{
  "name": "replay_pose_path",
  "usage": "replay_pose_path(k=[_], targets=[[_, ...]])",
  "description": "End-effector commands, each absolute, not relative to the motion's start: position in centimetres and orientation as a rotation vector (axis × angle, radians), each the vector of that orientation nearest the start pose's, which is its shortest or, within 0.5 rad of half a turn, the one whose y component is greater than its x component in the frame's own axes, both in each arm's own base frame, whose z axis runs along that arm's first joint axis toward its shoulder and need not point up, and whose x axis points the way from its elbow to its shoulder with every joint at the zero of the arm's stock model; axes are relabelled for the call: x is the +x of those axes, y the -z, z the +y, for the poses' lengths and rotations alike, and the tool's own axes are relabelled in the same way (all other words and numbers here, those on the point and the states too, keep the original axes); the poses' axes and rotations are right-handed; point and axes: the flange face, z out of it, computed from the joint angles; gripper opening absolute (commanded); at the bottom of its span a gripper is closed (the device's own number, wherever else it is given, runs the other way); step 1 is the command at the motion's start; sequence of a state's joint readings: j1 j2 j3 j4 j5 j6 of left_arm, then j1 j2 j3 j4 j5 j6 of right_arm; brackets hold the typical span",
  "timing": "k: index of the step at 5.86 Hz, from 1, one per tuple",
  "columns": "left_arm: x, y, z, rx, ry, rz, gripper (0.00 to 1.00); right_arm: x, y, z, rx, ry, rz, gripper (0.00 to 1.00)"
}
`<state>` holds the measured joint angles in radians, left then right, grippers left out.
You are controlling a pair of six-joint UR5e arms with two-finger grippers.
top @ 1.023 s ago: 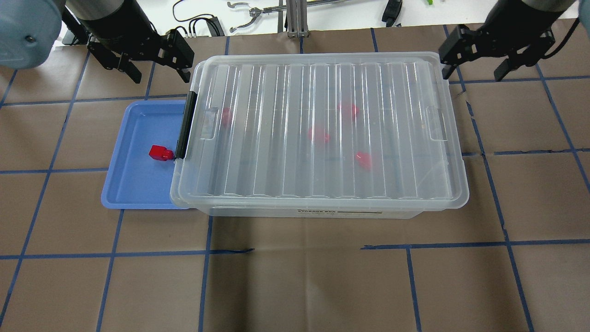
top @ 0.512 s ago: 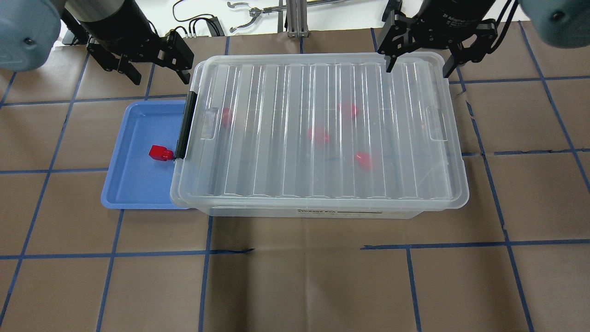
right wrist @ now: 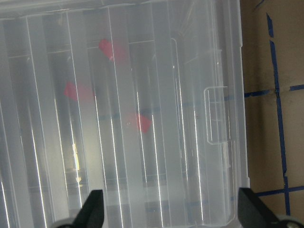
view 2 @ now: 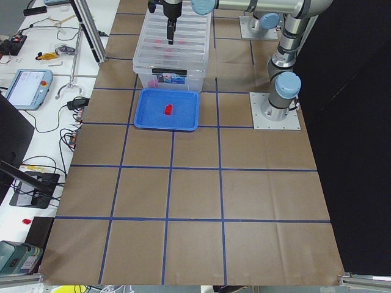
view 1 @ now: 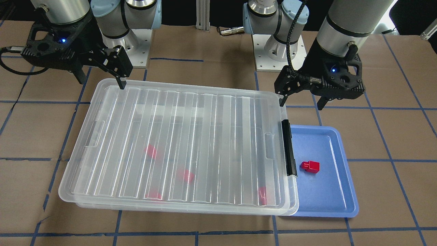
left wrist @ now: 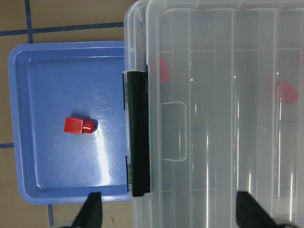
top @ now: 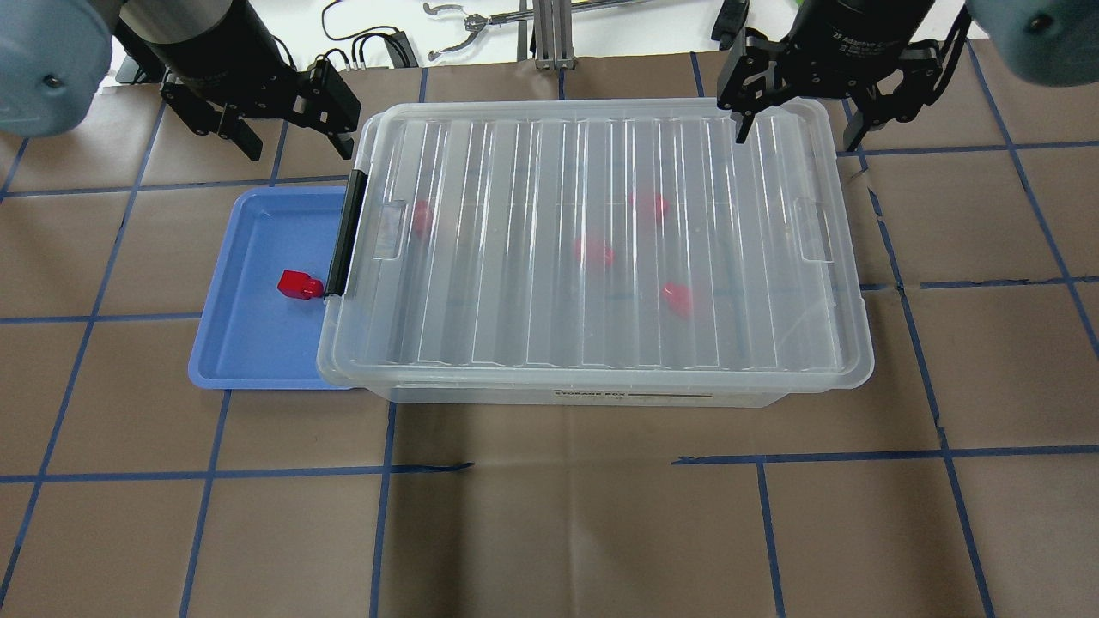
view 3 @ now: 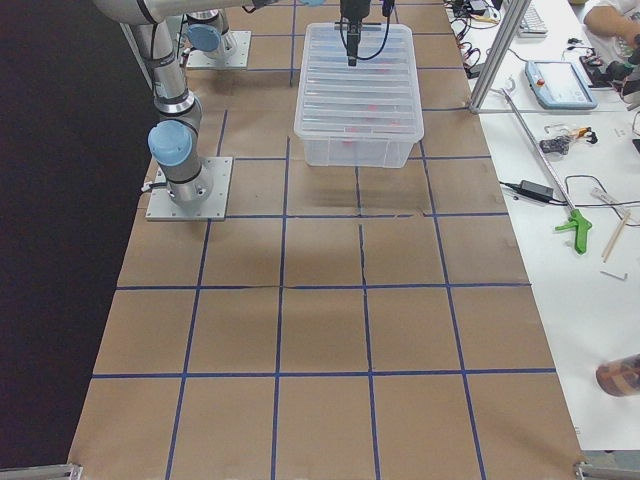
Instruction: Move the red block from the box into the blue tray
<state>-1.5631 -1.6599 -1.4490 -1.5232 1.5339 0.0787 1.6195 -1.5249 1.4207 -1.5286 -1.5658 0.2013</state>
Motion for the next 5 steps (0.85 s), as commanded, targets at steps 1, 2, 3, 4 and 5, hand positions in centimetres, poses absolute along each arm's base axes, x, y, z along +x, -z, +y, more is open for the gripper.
replay_pose_path(k=[1, 2, 3, 4, 5], targets=[[-13.27, -50.72, -53.75, 0.117, 0.129, 3.169, 0.98, 15.29, -53.35, -50.96, 0.258, 0.087, 3.115, 1.00], [-13.20, -50.81, -53.71, 0.114, 0.131, 3.170, 0.98, 15.29, -53.33, -50.94, 0.258, 0.084, 3.116, 1.00], [-13.20, -50.89, -53.60, 0.114, 0.134, 3.170, 0.98, 15.29, -53.40, -50.81, 0.258, 0.084, 3.116, 1.00], [-13.19, -50.74, -53.64, 0.114, 0.129, 3.169, 0.98, 15.27, -53.46, -50.74, 0.259, 0.085, 3.117, 1.00], [-13.11, -50.75, -53.46, 0.112, 0.129, 3.169, 0.98, 15.28, -53.46, -50.74, 0.256, 0.084, 3.116, 1.00]])
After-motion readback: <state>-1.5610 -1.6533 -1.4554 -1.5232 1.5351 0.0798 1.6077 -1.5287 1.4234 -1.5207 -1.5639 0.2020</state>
